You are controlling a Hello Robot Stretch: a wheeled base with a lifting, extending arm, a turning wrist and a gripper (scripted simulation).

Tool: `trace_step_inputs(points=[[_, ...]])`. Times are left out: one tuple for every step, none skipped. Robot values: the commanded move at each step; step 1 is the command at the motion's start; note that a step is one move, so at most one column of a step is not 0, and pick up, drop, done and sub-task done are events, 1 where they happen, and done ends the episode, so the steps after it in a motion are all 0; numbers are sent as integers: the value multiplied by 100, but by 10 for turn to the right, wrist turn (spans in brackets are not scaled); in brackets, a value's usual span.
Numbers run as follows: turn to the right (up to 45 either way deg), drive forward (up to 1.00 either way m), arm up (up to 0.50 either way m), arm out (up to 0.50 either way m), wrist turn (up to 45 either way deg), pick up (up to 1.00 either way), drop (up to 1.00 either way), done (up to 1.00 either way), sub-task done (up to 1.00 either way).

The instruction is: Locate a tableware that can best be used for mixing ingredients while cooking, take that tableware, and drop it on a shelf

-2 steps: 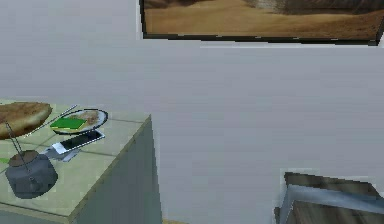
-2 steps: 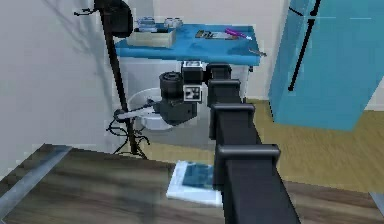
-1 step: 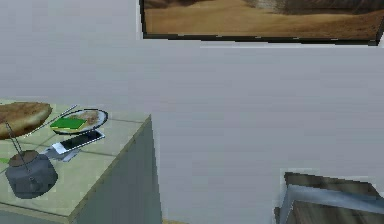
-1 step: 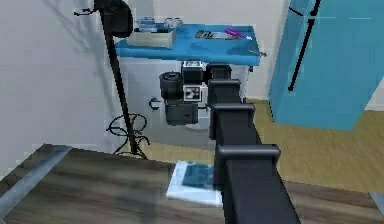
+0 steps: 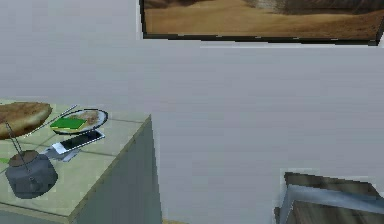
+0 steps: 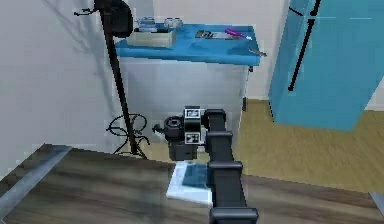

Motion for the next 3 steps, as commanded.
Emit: trace_step_inputs(points=[[0, 0, -32, 0, 0, 0, 0, 0, 0], [0, 0, 0, 0, 0, 0, 100, 0, 0], [0, 0, 10, 0, 0, 0, 0, 0, 0]])
